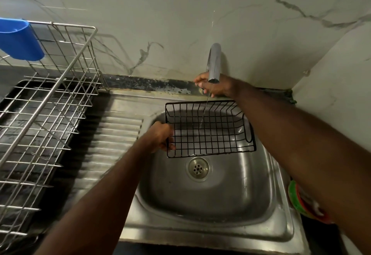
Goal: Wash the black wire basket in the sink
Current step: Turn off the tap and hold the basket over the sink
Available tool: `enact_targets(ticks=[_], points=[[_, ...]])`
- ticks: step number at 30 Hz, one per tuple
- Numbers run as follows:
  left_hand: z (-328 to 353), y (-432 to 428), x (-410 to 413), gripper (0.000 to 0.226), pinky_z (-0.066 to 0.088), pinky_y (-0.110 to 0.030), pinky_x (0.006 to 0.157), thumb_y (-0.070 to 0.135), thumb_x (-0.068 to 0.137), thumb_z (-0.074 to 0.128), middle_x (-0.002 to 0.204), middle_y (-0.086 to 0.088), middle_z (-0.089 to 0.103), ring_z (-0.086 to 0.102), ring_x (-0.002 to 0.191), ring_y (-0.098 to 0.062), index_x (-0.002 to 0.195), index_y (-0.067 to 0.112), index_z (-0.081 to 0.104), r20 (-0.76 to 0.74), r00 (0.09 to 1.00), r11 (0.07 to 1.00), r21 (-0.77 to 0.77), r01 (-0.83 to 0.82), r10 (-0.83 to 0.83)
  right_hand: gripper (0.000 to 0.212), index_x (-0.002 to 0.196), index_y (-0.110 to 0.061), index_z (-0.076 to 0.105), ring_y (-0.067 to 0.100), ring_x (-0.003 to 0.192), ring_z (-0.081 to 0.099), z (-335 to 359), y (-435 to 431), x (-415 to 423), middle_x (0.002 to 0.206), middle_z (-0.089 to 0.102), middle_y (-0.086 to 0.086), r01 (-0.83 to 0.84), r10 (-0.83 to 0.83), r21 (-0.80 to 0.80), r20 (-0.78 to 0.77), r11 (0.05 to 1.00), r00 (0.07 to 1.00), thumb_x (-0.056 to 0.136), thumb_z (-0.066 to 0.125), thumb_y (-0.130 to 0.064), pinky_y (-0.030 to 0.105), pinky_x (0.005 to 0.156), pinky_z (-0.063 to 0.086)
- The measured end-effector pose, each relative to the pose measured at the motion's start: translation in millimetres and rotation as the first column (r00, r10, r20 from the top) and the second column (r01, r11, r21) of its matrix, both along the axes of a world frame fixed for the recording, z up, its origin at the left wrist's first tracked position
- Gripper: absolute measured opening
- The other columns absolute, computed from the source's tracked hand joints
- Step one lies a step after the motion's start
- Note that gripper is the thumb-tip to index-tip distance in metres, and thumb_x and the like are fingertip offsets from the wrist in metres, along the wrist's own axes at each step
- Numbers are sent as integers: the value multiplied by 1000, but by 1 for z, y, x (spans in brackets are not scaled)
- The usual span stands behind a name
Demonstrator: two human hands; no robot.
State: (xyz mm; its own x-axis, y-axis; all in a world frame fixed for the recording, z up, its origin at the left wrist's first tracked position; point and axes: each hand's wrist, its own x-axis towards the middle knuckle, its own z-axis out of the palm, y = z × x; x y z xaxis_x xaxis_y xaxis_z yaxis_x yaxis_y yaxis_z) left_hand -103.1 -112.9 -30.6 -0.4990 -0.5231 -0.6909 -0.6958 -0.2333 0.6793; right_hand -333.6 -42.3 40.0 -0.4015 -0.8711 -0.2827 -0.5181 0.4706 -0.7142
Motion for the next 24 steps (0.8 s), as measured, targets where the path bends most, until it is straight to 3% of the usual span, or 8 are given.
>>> enact_targets(ticks=[3, 7, 11, 13, 16, 18, 21, 24], points=[[2, -2, -1, 12, 56, -54, 87, 5, 99, 41, 98, -22, 59, 66, 72, -35, 94, 8, 51, -15, 1000, 1000, 6, -8, 8, 32, 129, -5, 57, 25, 95, 59, -5, -2, -1, 127, 59, 16, -16, 16, 12, 10, 1000, 1000, 100, 52, -18, 25, 62, 50], [1, -6, 0, 10, 57, -56, 88, 5, 98, 41, 99, -23, 59, 66, 71, -36, 99, 6, 51, -29, 999, 1000, -9, -21, 20, 29, 118, 1, 63, 21, 87, 63, -7, -2, 0, 116, 65, 18, 44, -44, -54, 2, 998, 999, 96, 61, -18, 28, 67, 55], [2, -9, 2, 11, 59, -52, 86, 5, 98, 42, 101, -23, 60, 67, 73, -34, 100, 5, 53, -24, 999, 998, -30, -49, 49, 33, 110, 0, 65, 25, 87, 71, -16, 1, -9, 103, 71, 14, 163, -165, -71, -23, 984, 986, 89, 70, -24, 47, 77, 59], [2, -11, 1, 12, 59, -52, 84, 5, 98, 41, 96, -21, 59, 66, 70, -32, 99, 4, 53, -27, 999, 998, -34, -46, 45, 31, 113, 1, 65, 20, 79, 67, -12, 6, -9, 102, 71, 17, 173, -175, -71, -26, 982, 984, 91, 68, -20, 37, 74, 57], [2, -12, 0, 13, 59, -52, 85, 7, 99, 41, 91, -18, 58, 65, 67, -30, 97, 5, 54, -29, 999, 999, -30, -44, 43, 28, 112, -3, 69, 20, 77, 64, -8, 12, -9, 97, 71, 16, 178, -183, -69, -66, 982, 981, 91, 68, -21, 34, 70, 52], [3, -12, 0, 14, 59, -53, 86, 7, 99, 41, 86, -16, 57, 64, 65, -29, 94, 6, 54, -30, 998, 998, -32, -47, 46, 26, 109, -3, 70, 21, 79, 66, -5, 12, -8, 94, 71, 11, 158, -166, -73, -120, 985, 979, 92, 67, -22, 31, 68, 51], [3, -14, 1, 15, 57, -58, 89, 7, 98, 40, 77, -13, 55, 62, 58, -27, 90, 7, 53, -36, 998, 998, -23, -61, 61, 8, 99, -14, 63, 9, 66, 54, -1, 18, -4, 78, 60, -1, 136, -145, -55, -216, 989, 966, 96, 60, -21, 17, 55, 39], [2, -13, 1, 17, 56, -59, 90, 8, 99, 39, 78, -14, 57, 64, 59, -28, 88, 6, 52, -38, 997, 997, -26, -74, 73, 18, 101, -8, 66, 12, 73, 55, -5, 37, -5, 87, 62, -1, 203, -234, -148, -246, 968, 941, 99, 55, -22, 17, 67, 42]])
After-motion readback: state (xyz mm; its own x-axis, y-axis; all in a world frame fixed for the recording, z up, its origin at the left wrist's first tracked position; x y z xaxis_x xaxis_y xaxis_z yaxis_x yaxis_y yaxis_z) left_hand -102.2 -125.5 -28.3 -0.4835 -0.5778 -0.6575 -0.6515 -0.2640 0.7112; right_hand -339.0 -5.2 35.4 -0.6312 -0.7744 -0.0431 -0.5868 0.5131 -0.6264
